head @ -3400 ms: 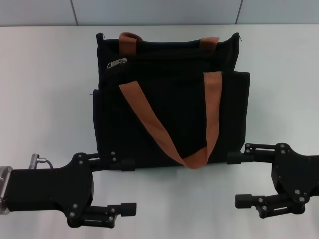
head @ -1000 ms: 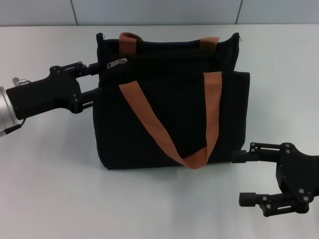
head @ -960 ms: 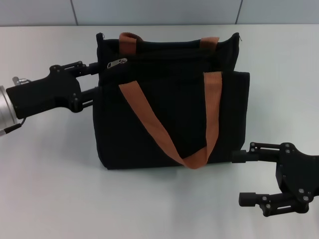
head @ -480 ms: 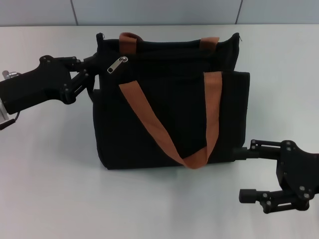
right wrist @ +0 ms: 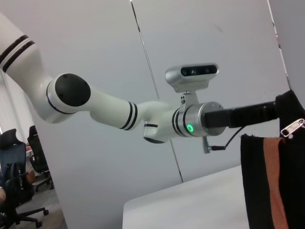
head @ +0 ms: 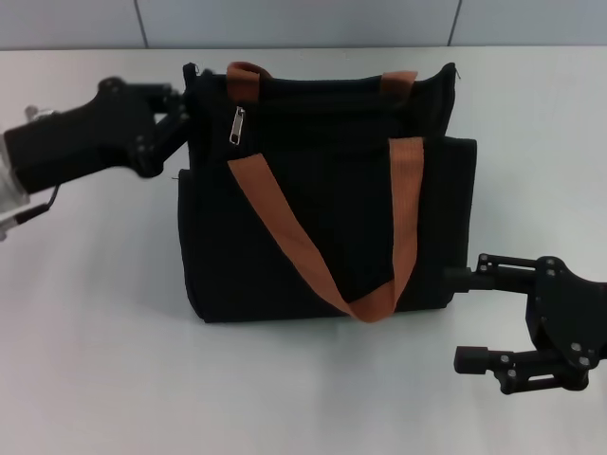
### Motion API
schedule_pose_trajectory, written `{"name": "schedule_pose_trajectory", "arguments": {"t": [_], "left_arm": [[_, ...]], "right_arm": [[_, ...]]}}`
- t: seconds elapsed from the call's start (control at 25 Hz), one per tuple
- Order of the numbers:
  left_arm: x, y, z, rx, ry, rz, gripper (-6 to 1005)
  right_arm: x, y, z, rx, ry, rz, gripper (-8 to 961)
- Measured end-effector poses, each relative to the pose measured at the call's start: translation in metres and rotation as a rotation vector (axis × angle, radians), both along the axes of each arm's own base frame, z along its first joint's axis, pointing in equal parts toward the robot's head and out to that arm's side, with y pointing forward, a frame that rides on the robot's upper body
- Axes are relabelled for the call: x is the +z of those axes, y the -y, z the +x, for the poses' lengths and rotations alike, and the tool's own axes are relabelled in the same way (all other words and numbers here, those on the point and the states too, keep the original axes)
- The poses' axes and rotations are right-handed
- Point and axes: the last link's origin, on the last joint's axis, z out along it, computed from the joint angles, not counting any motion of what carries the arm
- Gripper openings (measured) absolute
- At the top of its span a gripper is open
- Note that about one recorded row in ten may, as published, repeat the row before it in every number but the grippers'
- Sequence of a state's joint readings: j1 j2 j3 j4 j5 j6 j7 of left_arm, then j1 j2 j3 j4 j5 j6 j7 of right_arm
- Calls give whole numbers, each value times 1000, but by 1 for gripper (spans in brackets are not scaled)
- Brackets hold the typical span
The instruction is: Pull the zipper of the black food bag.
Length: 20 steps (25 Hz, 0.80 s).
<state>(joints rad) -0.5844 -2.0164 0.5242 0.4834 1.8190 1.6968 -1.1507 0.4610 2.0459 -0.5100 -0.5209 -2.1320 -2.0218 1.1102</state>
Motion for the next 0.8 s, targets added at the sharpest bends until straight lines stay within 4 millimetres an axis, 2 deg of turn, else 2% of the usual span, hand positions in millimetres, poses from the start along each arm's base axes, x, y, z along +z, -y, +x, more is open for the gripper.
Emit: {"name": "schedule_pose_trajectory", "arguments": {"t": [0.08,0.12,0.4,0.56,0.8], "left_arm": [[-2,-5,10,-17,6,-12,31],[-7,-12,22,-34,6,-24,22],[-18,-27,44,-47,-12,-35,21],[-19,-32,45,-26,-15,-30,22],[-7,-20,30,-5,16,-33,22]], "right_arm": [[0,0,0,-1,0,1,800],[-1,-1,0,-4,2,3,800],[-2,-1,0,-8,0,5,797],[-1,-2,-1,-19,-13,9,796],[6,-10,-7,-75,-70,14,794]]}}
